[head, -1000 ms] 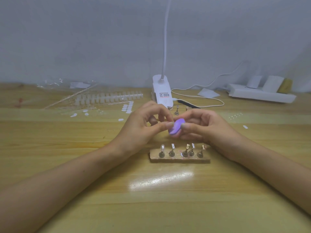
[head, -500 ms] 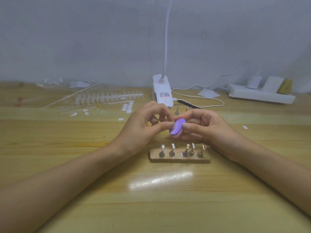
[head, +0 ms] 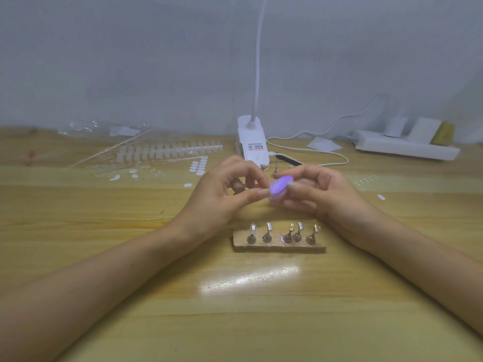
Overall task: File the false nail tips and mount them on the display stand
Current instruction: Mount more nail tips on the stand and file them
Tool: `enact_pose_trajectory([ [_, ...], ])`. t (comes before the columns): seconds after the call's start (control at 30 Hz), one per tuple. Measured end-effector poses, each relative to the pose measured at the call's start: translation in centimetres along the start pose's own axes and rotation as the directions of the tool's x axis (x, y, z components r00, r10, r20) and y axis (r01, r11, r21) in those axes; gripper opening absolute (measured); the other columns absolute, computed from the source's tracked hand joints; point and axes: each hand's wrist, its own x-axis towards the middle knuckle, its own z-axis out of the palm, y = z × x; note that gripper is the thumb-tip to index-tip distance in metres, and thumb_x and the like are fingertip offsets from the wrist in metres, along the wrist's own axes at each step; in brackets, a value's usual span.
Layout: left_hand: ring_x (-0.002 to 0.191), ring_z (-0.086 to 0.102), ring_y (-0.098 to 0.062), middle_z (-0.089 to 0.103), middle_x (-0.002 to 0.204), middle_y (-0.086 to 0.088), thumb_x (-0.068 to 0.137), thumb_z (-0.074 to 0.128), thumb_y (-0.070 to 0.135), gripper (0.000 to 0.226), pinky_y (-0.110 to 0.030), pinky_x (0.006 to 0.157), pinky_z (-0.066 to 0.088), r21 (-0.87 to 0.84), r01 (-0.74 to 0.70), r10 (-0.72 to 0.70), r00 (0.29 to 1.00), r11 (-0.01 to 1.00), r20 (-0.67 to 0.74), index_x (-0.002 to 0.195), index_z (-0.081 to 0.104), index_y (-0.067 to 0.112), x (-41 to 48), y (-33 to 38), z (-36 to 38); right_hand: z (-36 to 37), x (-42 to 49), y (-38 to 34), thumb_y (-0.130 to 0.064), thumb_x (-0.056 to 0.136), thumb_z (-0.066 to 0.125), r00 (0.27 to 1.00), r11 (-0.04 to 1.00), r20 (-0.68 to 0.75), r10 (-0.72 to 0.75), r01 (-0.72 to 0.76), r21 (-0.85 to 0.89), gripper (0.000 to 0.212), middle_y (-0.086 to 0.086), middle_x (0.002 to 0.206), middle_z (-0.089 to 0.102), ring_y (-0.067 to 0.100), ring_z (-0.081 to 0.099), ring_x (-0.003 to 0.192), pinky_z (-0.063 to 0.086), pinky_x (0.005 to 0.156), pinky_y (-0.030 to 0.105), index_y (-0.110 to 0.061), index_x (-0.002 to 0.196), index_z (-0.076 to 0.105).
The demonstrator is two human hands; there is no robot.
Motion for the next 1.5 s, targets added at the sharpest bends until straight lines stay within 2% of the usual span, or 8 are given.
enact_pose_trajectory([
  [0.13,0.074,0.052,-0.001,0.055,0.088,0.008,0.084,0.075,0.014,0.008,-0.013,0.076,0.040,0.009,0.016,-0.016,1.000,1.000,-0.027,0.081,0.069,0.018,0.08,-0.06,-0.02,0.30,-0.22,-0.03,-0.016,0.084,0.070,0.991,0.992,0.131,0.034,-0.017,-0.128,0.020,0.015,0.099,0.076,0.024,0.075,0.089,0.060,0.077,0.029,-0.013,0.103,0.070],
  [0.57,0.073,0.052,0.001,0.053,0.087,0.007,0.084,0.075,0.010,0.012,-0.010,0.075,0.039,0.011,-0.007,0.007,1.000,1.000,-0.006,0.080,0.069,0.019,0.02,0.16,-0.01,0.14,-0.24,-0.22,-0.015,0.084,0.070,0.986,0.995,0.166,0.037,-0.022,-0.092,0.017,0.016,0.104,0.075,0.026,0.074,0.096,0.059,0.080,0.028,-0.020,0.101,0.074],
  [0.7,0.072,0.049,0.001,0.052,0.086,0.007,0.084,0.075,0.014,0.010,-0.012,0.075,0.041,-0.012,0.002,-0.002,1.000,1.000,-0.016,0.080,0.069,0.021,-0.02,0.10,-0.04,-0.04,0.09,-0.14,-0.014,0.082,0.067,0.999,1.000,0.034,0.019,-0.019,0.006,0.024,0.016,0.102,0.076,0.023,0.075,0.092,0.060,0.078,0.025,-0.009,0.105,0.068],
  [0.8,0.072,0.049,0.000,0.053,0.086,0.004,0.084,0.075,0.015,0.009,-0.013,0.075,0.040,0.007,0.004,-0.003,1.000,1.000,-0.023,0.081,0.069,0.021,0.02,0.05,-0.04,0.21,-0.12,-0.15,-0.016,0.082,0.072,0.986,0.992,0.158,0.047,-0.028,-0.120,0.020,0.015,0.099,0.076,0.022,0.075,0.087,0.059,0.076,0.027,-0.013,0.101,0.070],
  [0.9,0.072,0.049,0.000,0.052,0.085,0.005,0.084,0.074,0.014,0.010,-0.011,0.075,0.040,0.006,0.000,0.001,1.000,1.000,-0.013,0.081,0.068,0.022,0.01,0.04,-0.05,-0.03,0.06,-0.03,-0.015,0.082,0.067,0.999,1.000,0.035,0.015,-0.014,-0.014,0.026,0.015,0.100,0.076,0.023,0.075,0.091,0.060,0.077,0.025,-0.007,0.107,0.067],
  [1.03,0.071,0.048,-0.002,0.053,0.086,0.002,0.083,0.075,0.012,0.009,-0.012,0.075,0.040,0.013,-0.002,0.002,1.000,1.000,-0.016,0.082,0.069,0.018,0.00,0.02,-0.02,0.09,0.01,0.09,-0.017,0.084,0.070,0.988,0.993,0.150,0.041,-0.024,-0.114,0.022,0.016,0.102,0.076,0.026,0.075,0.090,0.059,0.081,0.031,-0.011,0.105,0.070],
  [1.13,0.072,0.049,0.000,0.053,0.086,0.003,0.084,0.074,0.013,0.009,-0.013,0.074,0.040,0.011,-0.004,0.004,1.000,1.000,-0.010,0.081,0.068,0.019,0.00,0.14,-0.03,-0.14,0.17,-0.06,-0.016,0.081,0.067,0.999,1.000,0.040,0.025,-0.025,0.009,0.027,0.015,0.100,0.076,0.024,0.075,0.092,0.059,0.073,0.023,-0.008,0.107,0.067],
  [1.5,0.073,0.049,-0.001,0.054,0.086,0.000,0.085,0.073,0.012,0.014,-0.012,0.074,0.040,0.031,-0.035,0.035,0.999,0.999,-0.003,0.081,0.067,0.024,0.08,-0.01,0.01,0.12,0.01,-0.12,-0.018,0.083,0.069,0.995,0.999,0.096,0.037,-0.033,-0.040,0.025,0.017,0.102,0.075,0.027,0.075,0.094,0.059,0.077,0.026,-0.011,0.106,0.071],
])
